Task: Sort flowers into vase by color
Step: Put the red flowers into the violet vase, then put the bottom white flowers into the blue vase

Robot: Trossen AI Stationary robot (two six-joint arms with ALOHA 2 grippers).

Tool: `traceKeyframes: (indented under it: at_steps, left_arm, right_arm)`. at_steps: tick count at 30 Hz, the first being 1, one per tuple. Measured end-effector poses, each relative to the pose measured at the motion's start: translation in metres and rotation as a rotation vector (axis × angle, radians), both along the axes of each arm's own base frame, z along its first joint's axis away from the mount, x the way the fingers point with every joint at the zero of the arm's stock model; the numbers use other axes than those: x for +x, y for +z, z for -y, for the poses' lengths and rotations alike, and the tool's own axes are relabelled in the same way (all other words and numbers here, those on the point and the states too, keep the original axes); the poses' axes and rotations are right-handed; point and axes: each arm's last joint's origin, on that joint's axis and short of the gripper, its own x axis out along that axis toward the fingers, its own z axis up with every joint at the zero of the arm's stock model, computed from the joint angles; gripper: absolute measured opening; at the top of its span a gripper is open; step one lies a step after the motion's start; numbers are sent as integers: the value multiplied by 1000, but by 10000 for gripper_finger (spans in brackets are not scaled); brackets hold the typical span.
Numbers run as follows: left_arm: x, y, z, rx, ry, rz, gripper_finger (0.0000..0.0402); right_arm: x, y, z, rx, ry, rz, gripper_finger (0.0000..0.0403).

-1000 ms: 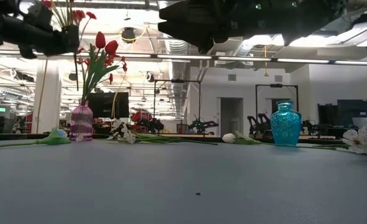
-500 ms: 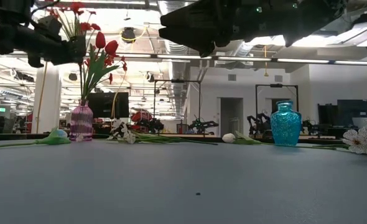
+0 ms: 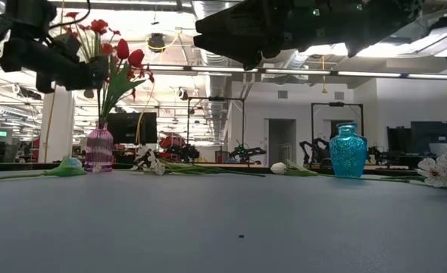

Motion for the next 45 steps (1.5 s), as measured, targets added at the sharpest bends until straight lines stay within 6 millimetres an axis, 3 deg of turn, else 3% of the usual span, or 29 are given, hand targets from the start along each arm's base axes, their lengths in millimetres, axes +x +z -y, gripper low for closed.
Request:
traceKeyframes:
  at_steps: [24, 37, 45]
  left_arm:
    - [13, -34, -18, -246, 16, -86, 3]
    - [12, -33, -17, -235, 13, -106, 84]
    - [4, -33, -8, -264, 13, -134, 111]
  right_arm:
    - [0, 0, 0, 0, 0, 0, 205]
    - [0, 0, 0, 0, 0, 0, 205]
    - [0, 0, 0, 0, 0, 0, 205]
